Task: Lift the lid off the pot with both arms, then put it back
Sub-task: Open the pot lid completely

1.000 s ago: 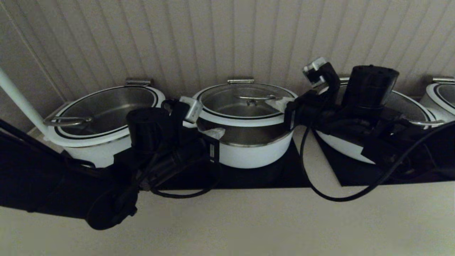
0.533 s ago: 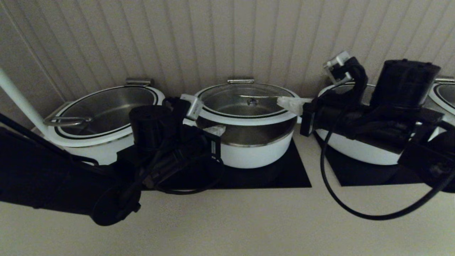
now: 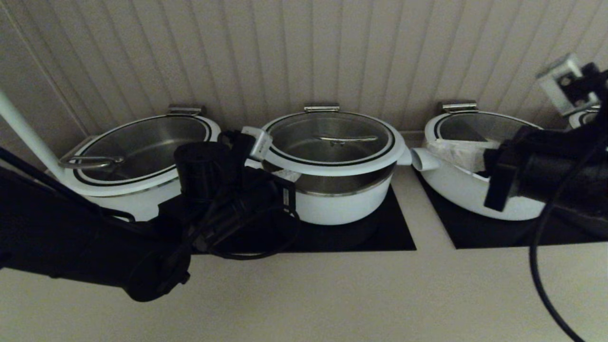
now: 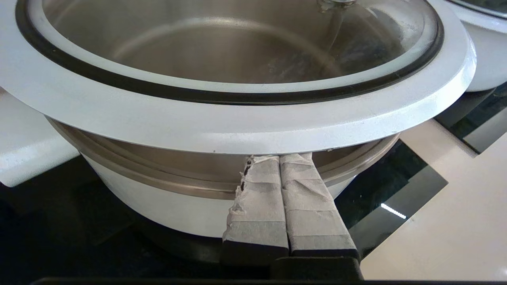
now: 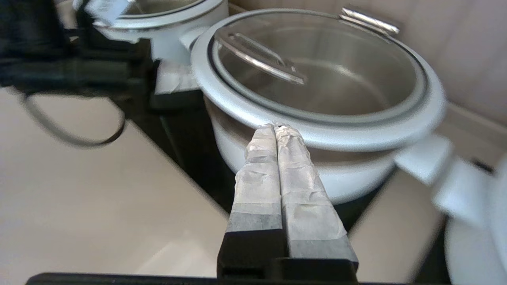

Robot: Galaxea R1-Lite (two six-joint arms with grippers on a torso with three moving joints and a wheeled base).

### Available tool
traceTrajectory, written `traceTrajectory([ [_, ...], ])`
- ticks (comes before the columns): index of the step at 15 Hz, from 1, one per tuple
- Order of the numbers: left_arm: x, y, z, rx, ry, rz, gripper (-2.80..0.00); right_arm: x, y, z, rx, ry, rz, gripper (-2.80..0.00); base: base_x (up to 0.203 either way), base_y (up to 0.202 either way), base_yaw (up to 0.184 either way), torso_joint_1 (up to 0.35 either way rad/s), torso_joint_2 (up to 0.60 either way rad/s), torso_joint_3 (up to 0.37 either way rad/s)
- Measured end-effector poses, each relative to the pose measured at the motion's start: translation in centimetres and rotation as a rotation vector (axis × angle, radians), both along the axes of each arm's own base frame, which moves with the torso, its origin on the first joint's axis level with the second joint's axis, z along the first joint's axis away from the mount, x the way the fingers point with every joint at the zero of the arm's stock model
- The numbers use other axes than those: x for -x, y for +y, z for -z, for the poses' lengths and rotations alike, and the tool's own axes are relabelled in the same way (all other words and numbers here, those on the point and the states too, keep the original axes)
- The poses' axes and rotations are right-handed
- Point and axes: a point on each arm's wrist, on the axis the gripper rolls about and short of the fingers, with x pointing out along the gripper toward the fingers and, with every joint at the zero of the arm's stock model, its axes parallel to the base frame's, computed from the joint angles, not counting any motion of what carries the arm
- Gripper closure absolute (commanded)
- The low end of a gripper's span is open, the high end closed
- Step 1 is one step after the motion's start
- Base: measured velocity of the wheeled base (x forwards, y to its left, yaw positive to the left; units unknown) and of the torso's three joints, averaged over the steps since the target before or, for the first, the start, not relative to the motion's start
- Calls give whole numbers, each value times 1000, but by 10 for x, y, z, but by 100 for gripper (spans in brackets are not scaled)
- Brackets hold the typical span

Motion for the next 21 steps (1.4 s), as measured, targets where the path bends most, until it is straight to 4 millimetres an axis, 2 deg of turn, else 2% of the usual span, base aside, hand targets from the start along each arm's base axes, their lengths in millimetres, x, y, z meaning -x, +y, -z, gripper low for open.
traceTrajectory([
  [2,0,0,1,-2,2,-1,0,28,-15,-6,10,25,11,0,0,0,0,0,0,0],
  [4,-1,-1,1,-1,1,-1,0,59,-30,-2,17,76,18,0,0,0,0,0,0,0],
  [7,-2,-1,-1,1,-5,-4,0,93,-47,31,39,175,22,0,0,0,0,0,0,0],
  [10,-3,-1,-1,2,-8,-34,0,109,-55,68,57,255,24,0,0,0,0,0,0,0],
  [12,-3,-1,-1,2,-9,-35,0,114,-57,89,50,278,28,0,0,0,0,0,0,0],
  [14,-3,-1,-2,2,-9,-35,0,113,-56,101,22,236,30,0,0,0,0,0,0,0],
  [21,-14,-7,-12,29,-50,-36,0,83,-47,115,-62,63,114,0,0,0,0,0,0,0],
])
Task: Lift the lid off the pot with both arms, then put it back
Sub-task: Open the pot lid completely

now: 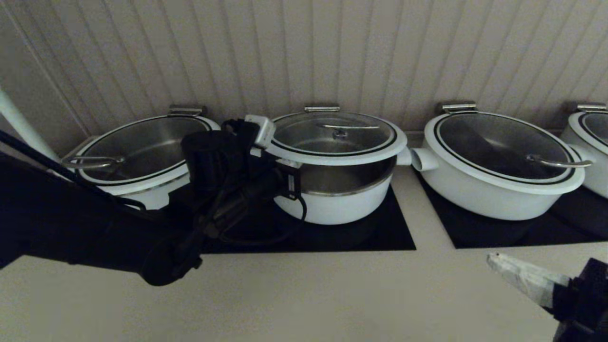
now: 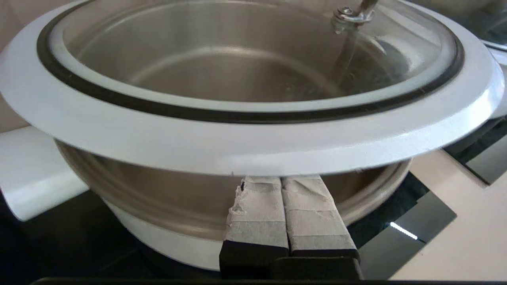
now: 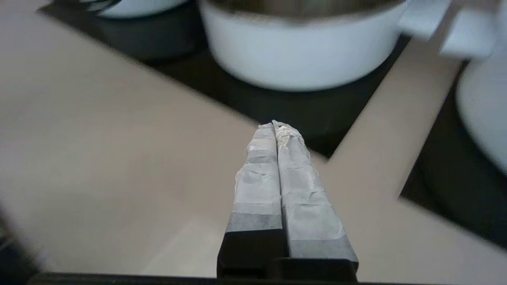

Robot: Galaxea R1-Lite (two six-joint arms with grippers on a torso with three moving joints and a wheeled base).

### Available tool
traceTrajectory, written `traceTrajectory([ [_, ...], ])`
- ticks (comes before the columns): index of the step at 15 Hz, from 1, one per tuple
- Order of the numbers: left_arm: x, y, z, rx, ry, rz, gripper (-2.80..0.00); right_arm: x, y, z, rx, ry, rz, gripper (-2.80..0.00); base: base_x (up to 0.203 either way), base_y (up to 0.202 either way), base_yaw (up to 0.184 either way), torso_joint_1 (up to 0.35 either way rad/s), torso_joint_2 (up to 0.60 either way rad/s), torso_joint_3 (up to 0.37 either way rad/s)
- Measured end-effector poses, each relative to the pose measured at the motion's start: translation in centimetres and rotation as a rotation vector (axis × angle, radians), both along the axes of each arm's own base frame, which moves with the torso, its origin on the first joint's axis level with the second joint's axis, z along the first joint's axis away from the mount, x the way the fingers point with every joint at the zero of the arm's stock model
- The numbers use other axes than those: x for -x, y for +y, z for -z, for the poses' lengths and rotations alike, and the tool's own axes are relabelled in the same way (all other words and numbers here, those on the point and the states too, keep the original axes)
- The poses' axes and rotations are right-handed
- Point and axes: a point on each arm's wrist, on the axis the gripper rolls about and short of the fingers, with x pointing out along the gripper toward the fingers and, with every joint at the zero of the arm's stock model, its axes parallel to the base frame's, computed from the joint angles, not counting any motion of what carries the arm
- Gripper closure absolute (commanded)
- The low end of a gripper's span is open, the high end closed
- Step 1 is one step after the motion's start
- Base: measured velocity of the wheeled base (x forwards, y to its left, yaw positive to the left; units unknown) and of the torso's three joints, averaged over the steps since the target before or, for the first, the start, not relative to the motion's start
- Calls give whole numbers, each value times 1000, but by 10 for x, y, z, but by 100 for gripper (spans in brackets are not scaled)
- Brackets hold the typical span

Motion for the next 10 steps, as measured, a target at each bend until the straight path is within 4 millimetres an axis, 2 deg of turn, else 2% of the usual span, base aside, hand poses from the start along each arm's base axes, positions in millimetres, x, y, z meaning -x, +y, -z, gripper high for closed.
traceTrajectory([
  [5,-3,-2,4,-4,7,-2,0,-18,-3,5,16,48,79,0,0,0,0,0,0,0],
  [10,-4,-1,6,-7,10,-4,0,-53,8,-14,-7,3,91,0,0,0,0,0,0,0],
])
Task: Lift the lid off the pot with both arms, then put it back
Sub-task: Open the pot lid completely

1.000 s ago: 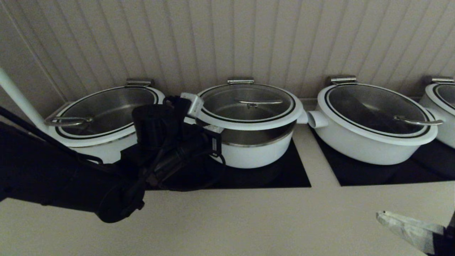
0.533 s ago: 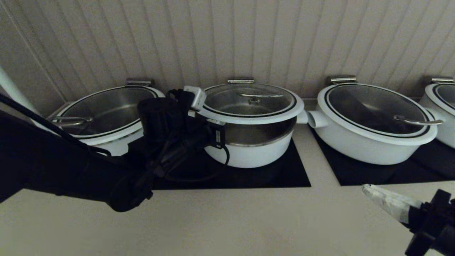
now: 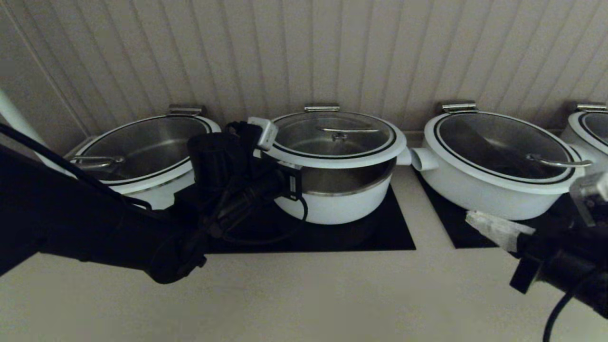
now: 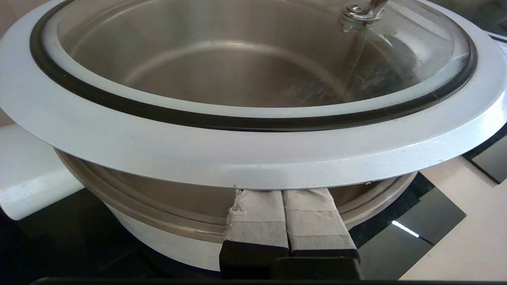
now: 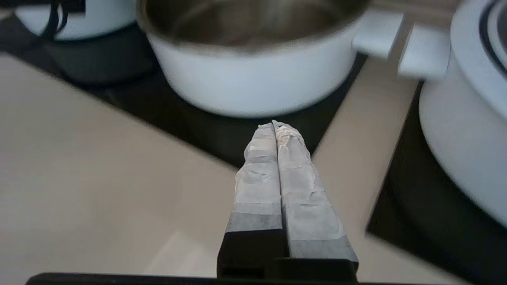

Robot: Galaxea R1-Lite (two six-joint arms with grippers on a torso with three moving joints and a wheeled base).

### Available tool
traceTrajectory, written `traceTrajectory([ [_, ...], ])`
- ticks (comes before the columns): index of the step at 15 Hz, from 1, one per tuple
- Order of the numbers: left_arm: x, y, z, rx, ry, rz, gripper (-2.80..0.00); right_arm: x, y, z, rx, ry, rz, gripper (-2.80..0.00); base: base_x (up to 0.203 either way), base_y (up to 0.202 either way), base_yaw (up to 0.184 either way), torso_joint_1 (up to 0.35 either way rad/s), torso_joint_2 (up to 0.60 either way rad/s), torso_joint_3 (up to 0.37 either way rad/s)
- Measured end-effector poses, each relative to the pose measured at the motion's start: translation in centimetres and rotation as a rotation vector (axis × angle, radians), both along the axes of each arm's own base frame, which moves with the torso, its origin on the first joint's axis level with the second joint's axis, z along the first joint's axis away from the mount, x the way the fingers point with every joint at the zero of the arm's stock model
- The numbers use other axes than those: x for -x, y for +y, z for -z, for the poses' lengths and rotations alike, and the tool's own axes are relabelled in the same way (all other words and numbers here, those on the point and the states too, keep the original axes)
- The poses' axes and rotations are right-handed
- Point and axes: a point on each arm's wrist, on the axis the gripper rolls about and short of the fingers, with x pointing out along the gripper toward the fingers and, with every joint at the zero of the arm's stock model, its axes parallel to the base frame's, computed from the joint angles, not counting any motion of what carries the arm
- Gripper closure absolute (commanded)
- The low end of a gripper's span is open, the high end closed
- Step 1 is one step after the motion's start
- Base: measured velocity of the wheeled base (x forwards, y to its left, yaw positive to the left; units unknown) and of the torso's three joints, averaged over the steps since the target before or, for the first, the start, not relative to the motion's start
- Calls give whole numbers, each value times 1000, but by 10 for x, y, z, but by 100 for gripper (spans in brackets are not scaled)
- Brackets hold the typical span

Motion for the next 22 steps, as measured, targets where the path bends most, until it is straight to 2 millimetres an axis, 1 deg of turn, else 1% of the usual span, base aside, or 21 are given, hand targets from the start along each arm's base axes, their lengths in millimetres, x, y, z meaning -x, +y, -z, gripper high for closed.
traceTrajectory([
  [2,-1,2,0,0,0,-6,0,-13,6,-5,-13,-49,-18,0,0,0,0,0,0,0],
  [4,-3,6,0,-2,-1,-17,0,-20,14,-7,-35,-102,-72,0,0,0,0,0,0,0],
  [8,-4,9,-1,-3,-4,-26,0,-33,23,2,-36,-108,-165,0,0,0,0,0,0,0],
  [15,-4,9,-2,-4,-6,-27,0,-46,29,18,-18,-42,-180,0,0,0,0,0,0,0],
  [22,-5,11,-3,-3,-8,-32,0,-80,34,14,-23,-67,-150,0,0,0,0,0,0,0],
])
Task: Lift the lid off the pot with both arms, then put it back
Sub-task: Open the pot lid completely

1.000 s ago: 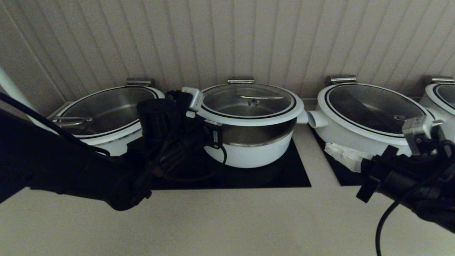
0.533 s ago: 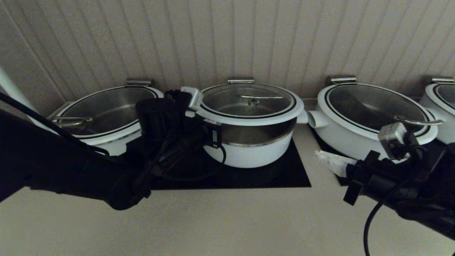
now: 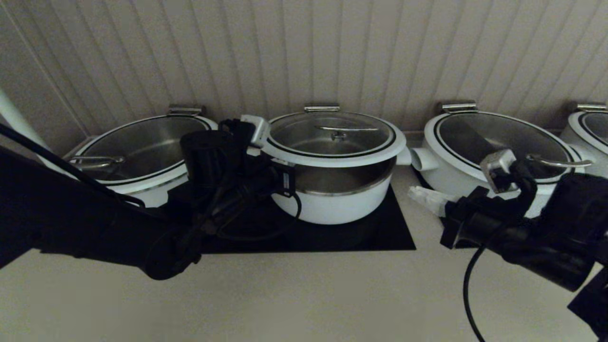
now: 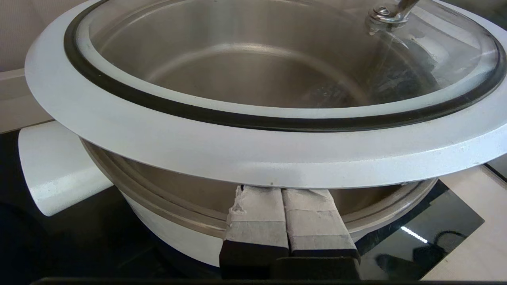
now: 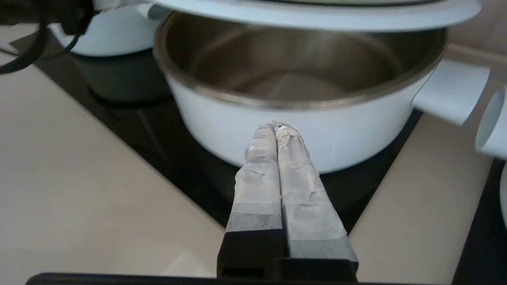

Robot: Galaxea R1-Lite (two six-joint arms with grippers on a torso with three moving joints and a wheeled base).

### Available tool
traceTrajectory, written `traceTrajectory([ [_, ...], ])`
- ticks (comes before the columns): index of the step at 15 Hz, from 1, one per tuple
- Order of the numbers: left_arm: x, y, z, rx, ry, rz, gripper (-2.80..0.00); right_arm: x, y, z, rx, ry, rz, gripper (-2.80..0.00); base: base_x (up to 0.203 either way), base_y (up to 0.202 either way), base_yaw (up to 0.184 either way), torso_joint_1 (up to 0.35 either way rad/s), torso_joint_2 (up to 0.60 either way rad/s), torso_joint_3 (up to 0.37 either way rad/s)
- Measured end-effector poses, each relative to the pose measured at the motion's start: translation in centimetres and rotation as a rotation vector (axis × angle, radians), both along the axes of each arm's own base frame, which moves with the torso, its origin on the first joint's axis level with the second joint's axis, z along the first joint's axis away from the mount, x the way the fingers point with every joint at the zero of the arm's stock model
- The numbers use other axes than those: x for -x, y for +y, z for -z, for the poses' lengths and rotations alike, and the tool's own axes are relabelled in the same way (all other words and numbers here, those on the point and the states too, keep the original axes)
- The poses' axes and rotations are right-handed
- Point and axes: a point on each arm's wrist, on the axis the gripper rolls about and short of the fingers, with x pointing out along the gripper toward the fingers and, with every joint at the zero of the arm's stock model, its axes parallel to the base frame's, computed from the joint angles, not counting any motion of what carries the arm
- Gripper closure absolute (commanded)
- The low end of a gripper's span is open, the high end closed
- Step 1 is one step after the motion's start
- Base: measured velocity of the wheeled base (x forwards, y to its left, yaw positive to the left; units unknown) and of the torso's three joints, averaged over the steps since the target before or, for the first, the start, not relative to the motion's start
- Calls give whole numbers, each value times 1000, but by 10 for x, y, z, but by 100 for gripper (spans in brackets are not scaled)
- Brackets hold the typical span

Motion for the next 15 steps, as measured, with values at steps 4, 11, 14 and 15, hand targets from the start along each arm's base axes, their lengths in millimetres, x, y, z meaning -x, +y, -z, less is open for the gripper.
traceTrajectory([
  [4,0,0,0,0,0,-1,0,-15,5,-2,-5,-18,3,0,0,0,0,0,0,0],
  [11,0,0,0,0,-1,0,0,-34,12,-9,-19,-64,7,0,0,0,0,0,0,0],
  [14,0,1,-1,0,-2,-1,0,-43,15,-12,-24,-85,9,0,0,0,0,0,0,0],
  [15,0,1,-1,0,-2,-1,0,-44,15,-13,-25,-87,9,0,0,0,0,0,0,0],
])
